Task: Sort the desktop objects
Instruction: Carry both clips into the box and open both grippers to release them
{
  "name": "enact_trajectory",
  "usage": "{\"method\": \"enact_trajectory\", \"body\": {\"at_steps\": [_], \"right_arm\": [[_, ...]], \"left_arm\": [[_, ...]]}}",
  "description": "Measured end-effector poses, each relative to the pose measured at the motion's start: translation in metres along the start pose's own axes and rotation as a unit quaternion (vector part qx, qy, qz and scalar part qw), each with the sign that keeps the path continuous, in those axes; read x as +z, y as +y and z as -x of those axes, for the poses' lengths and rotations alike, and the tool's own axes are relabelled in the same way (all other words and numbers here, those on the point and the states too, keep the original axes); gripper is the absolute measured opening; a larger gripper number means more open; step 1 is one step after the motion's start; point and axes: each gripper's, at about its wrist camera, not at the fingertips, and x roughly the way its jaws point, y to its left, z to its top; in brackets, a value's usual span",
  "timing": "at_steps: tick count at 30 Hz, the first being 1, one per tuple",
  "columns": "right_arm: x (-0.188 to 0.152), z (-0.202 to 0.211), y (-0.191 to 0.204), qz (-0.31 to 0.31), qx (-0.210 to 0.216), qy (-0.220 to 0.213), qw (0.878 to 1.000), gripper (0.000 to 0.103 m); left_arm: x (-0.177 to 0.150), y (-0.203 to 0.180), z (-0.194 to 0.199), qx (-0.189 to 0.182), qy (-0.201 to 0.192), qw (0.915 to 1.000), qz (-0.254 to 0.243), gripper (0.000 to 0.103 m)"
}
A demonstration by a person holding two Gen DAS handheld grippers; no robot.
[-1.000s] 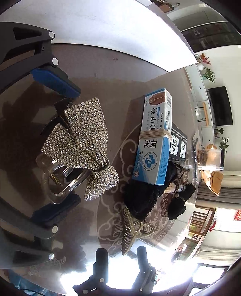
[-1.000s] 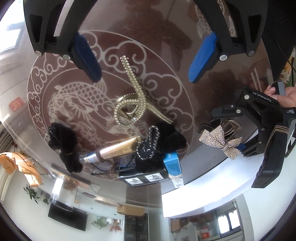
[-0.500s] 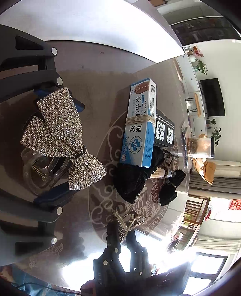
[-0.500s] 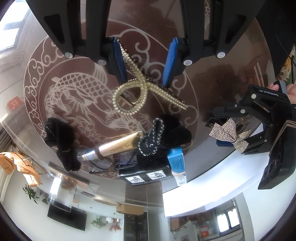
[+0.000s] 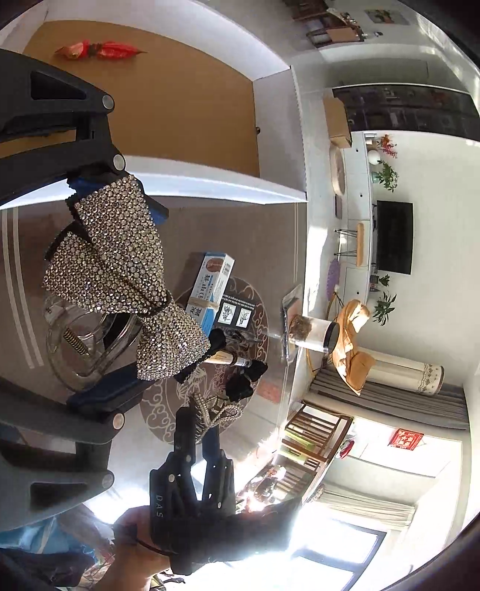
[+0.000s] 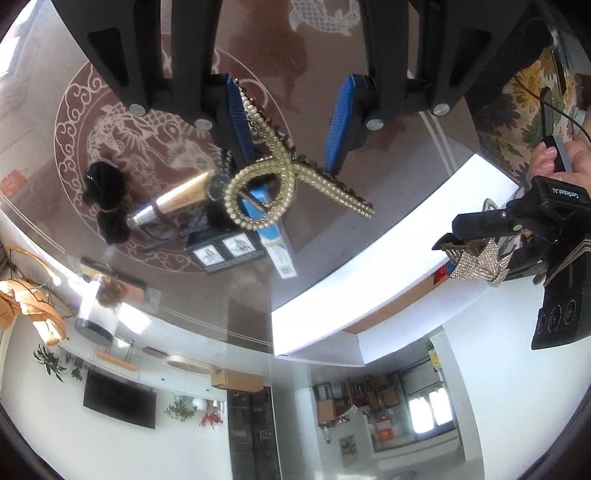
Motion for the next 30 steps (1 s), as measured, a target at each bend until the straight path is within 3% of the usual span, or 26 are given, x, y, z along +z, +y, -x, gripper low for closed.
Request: {"method": "enact_trajectory", "body": {"at_steps": [5,9,12,17,19,20,24,30], "right_arm": [[0.068,-0.023,0.076,0.028,0.063,-0.031,0.997,0.041],[0.114,-0.063,0.136,0.061,0.09,-0.031,0.994,0.041],[0.135,-0.104,0.173,0.075,0.092,-0.012,0.993,0.041],[0.145,-0.16,0.207,0.075,0.063,0.015,0.995,0.046],[0.144,-0.169,0.212,0.071,0.046,0.018,0.996,0.084],[0.143,-0.17,0.213,0.071,0.045,0.011,0.996,0.088],[0.136,-0.167,0.216,0.081,0.052,0.009,0.995,0.088],[0.119,-0.134,0.191,0.074,0.051,-0.032,0.995,0.089]], "left_arm": [[0.01,0.094,0.034,0.082,-0.005,0.9951,0.056,0.074],[-0.008,0.168,0.033,0.125,0.026,0.984,0.125,0.074],[-0.022,0.2,0.018,0.151,0.059,0.9768,0.14,0.074],[-0.04,0.232,-0.009,0.165,0.113,0.9647,0.171,0.077],[-0.047,0.239,-0.015,0.175,0.124,0.9596,0.182,0.083],[-0.049,0.241,-0.016,0.177,0.126,0.9587,0.183,0.084],[-0.052,0.242,-0.008,0.169,0.111,0.9616,0.186,0.09],[-0.052,0.238,-0.006,0.167,0.106,0.9647,0.174,0.091]]}}
